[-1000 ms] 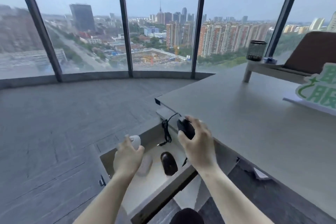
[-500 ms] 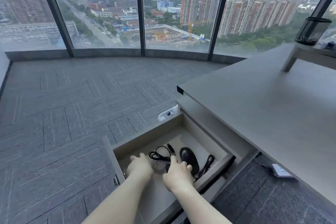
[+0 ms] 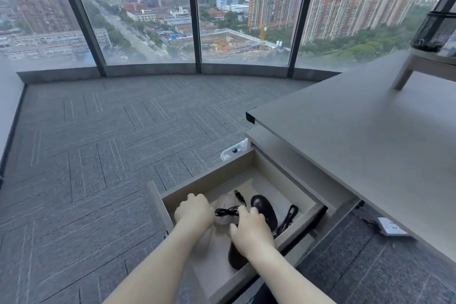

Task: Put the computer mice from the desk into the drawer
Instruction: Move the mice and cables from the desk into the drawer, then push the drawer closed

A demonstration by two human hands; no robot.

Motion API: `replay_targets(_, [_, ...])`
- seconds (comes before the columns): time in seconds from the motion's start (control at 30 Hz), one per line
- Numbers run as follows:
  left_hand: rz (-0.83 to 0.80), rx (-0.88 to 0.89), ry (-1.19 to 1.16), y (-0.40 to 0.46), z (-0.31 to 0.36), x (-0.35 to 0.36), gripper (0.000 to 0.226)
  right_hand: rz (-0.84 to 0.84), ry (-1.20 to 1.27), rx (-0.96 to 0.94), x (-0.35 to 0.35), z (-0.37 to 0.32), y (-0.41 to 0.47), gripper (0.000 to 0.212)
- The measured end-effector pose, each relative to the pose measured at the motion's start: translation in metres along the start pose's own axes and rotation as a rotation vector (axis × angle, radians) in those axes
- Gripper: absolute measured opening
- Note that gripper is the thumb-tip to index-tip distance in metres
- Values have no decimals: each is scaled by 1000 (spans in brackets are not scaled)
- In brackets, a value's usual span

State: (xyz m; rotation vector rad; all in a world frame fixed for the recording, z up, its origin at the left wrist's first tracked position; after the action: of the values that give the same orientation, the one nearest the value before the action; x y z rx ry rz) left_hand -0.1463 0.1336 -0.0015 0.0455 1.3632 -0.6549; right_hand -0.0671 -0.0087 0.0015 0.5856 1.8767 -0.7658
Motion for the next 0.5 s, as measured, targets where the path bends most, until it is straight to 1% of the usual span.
replay_targets(0.07, [110,85,-103,-12,-4,-22,43,77,65,-75,-14,-2,-16,28])
replay_targets(0.2, [374,256,-497,-48,-36,-54,39,146,220,-271,-23,-9,-64,19])
replay_targets(0.27, [478,267,-620,-68,-60,-57,36,195,285,-340,-20,-9,-91,16])
replay_targets(0.3, [492,236,-684,-77,-72,-53,38,220,317,-352,-16,-8,-103,16])
replay_targets(0.33, [472,185,-756,-85,-83,-46,40,231,347,-352,-10,-5,-114,17])
replay_targets(0.4, [375,57,-882,-95,-103,-24,47,221,390,-340,5,-1,-131,25])
replay_targets(0.5, [212,-70,-1005,-102,-118,10,53,152,413,-331,26,1,-148,45])
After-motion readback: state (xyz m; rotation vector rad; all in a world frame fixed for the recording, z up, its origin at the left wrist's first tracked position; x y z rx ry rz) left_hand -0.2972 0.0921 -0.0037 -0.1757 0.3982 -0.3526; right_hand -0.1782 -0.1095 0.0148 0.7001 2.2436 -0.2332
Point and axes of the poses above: each hand's wrist, its own y-axis towards the middle knuckle, its own x-axis out of the palm, z = x × y, the point moved 7 cm from there along y, towards the middle knuckle, and after that the axes turned 7 degrees about -y, right-handed, at the moved point
